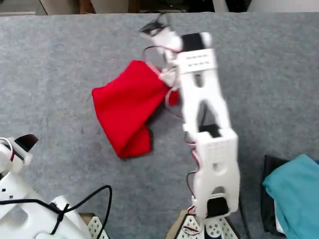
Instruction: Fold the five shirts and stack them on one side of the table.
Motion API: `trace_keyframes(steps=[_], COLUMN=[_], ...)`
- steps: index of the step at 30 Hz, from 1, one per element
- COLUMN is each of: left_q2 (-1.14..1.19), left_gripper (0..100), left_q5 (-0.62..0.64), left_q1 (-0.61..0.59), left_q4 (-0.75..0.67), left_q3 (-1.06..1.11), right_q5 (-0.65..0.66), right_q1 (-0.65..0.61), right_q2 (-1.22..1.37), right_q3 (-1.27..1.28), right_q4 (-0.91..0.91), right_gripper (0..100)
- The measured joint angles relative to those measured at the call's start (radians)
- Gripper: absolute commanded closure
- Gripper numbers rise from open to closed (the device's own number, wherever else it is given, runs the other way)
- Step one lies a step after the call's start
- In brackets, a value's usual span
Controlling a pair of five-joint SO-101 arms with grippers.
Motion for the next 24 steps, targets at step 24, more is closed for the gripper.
trace_keyframes(steps=[24], left_q2=[0.000], left_gripper=[64], left_q5=[0.000], left_q1=[0.000], left_q4=[-0.046], left_q3=[0.041], right_q5=[0.341], right_q1=[0.660], right_q2=[-0.110], right_q3=[0.267], right_q4=[-0.071], right_gripper=[88.2])
